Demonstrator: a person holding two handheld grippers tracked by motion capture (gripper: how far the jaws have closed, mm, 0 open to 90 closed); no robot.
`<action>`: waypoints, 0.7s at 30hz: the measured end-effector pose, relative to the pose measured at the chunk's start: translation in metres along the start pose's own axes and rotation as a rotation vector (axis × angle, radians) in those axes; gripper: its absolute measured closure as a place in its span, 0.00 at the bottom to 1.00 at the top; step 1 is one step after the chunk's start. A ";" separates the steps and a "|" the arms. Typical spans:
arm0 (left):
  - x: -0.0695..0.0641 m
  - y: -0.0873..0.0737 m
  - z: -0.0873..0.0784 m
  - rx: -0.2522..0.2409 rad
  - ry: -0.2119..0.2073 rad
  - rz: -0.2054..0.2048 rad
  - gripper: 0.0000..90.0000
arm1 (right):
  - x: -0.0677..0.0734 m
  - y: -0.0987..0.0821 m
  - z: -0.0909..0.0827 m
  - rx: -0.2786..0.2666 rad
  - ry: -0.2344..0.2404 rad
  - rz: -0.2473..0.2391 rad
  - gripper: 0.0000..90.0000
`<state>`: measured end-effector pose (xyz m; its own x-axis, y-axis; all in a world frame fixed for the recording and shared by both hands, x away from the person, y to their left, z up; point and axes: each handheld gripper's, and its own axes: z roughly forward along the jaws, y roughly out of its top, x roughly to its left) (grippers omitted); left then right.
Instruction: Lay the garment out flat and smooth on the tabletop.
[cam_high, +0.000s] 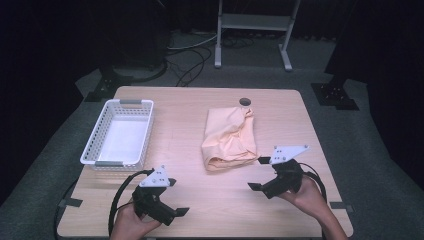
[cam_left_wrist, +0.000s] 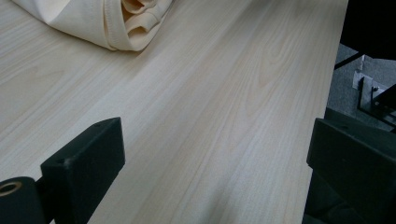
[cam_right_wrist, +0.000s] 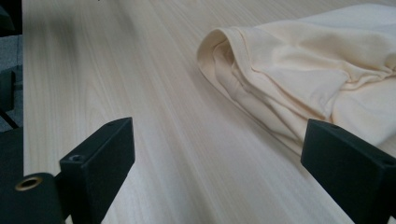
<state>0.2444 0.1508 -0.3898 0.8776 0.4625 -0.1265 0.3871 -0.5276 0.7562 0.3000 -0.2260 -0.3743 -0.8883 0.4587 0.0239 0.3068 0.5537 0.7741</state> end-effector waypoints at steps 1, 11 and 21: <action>0.000 0.000 0.000 0.000 0.000 0.000 0.04 | -0.002 0.003 0.002 0.002 0.003 -0.005 0.11; 0.001 0.001 -0.007 -0.016 0.011 0.004 0.04 | -0.022 0.029 0.023 0.028 0.014 -0.018 0.11; 0.001 0.001 -0.010 -0.017 0.015 0.005 0.04 | -0.040 0.045 0.043 0.051 0.018 -0.009 0.11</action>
<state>0.2429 0.1580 -0.3832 0.8751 0.4707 -0.1129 0.3776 -0.5179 0.7676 0.3643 -0.1898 -0.3672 -0.8969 0.4413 0.0286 0.3152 0.5926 0.7412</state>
